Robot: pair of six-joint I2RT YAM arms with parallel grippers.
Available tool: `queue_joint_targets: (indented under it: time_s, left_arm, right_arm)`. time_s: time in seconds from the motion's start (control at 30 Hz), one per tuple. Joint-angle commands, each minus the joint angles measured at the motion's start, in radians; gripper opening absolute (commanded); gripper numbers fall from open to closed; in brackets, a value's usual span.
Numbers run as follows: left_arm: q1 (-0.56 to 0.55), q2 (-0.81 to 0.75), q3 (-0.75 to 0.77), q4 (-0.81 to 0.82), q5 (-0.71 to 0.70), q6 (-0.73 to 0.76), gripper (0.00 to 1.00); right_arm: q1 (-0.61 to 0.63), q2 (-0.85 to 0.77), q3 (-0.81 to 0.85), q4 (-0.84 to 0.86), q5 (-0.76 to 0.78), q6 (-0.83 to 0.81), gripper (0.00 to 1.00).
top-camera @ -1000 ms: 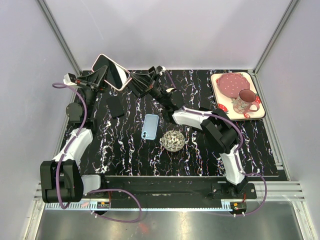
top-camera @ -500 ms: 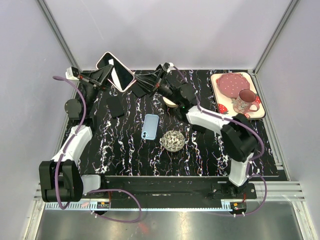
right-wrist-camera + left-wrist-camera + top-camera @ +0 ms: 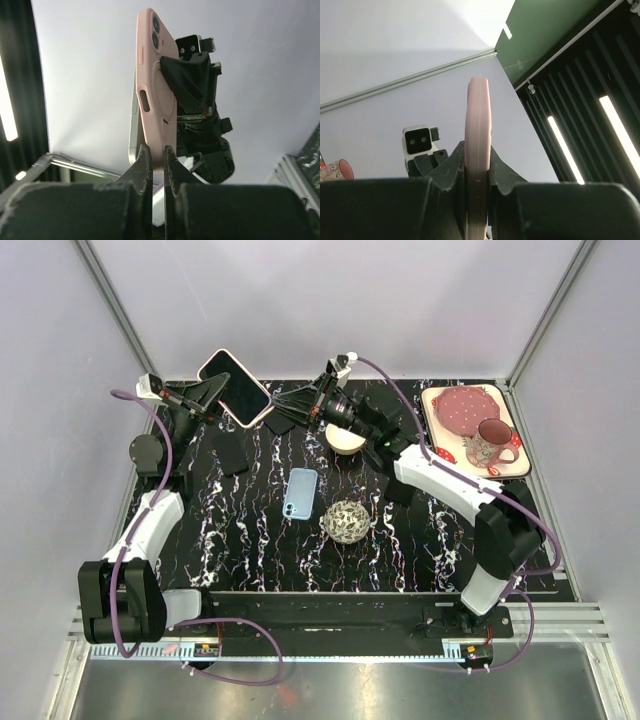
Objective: Take the phone out of the phone case
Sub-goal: Remove the phone case from the phone.
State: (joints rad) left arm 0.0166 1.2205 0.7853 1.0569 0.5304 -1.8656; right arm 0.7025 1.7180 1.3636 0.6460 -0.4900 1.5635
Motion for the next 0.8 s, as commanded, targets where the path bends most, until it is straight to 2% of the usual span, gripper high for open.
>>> queue_joint_targets:
  time_s: [0.0,0.07,0.23,0.33,0.5,0.77]
  left_arm:
    - [-0.113,-0.062,0.149,0.319,0.334,-0.134,0.00]
    - [-0.136,-0.068,0.152,0.253,0.347,-0.087,0.00]
    - [-0.173,-0.027,0.128,0.296,0.341,-0.107,0.00]
    - [-0.193,-0.010,0.121,0.302,0.348,-0.103,0.00]
    - [-0.247,-0.006,0.111,0.264,0.339,-0.055,0.00]
    - [-0.305,-0.042,0.054,0.220,0.301,0.012,0.00]
  right_arm:
    - [-0.003,0.098,0.022,-0.454,-0.030,-0.229,0.00]
    - [-0.003,0.103,0.017,-0.395,-0.102,-0.258,0.00]
    - [-0.003,0.160,0.068,-0.313,-0.312,-0.261,0.25]
    - [-0.003,0.160,0.074,-0.246,-0.344,-0.238,0.34]
    - [-0.001,0.175,0.152,-0.216,-0.380,-0.212,0.35]
    - [-0.001,0.232,0.272,-0.267,-0.331,-0.200,0.32]
